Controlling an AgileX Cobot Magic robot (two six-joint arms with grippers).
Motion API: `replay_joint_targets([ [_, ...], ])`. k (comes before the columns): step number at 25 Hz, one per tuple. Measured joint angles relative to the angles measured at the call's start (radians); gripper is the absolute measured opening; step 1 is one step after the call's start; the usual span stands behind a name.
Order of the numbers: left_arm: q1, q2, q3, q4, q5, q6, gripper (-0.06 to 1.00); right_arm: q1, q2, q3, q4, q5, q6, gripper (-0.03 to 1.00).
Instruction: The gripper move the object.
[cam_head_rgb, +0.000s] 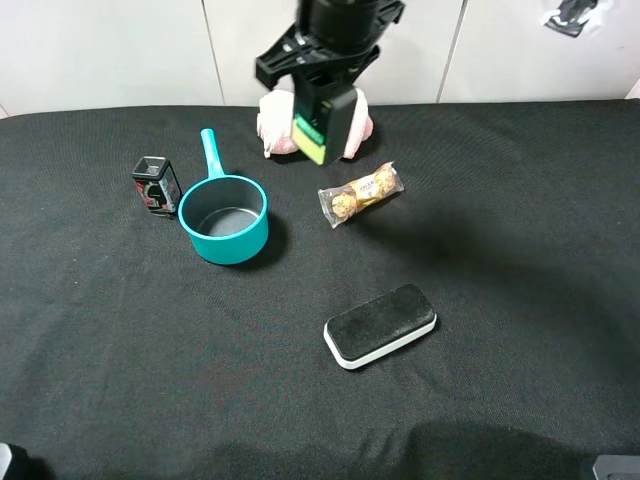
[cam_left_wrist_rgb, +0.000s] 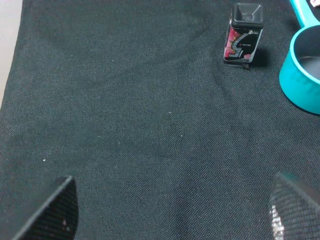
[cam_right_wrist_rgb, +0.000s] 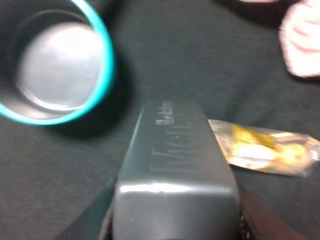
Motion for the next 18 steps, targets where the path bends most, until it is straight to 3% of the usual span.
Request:
replay_joint_targets([
  [18,0.000,0.000,0.000,0.000,0.000,0.000,0.76,0.267,0.000,0.000,0.000,0.006,0.031,0.29],
])
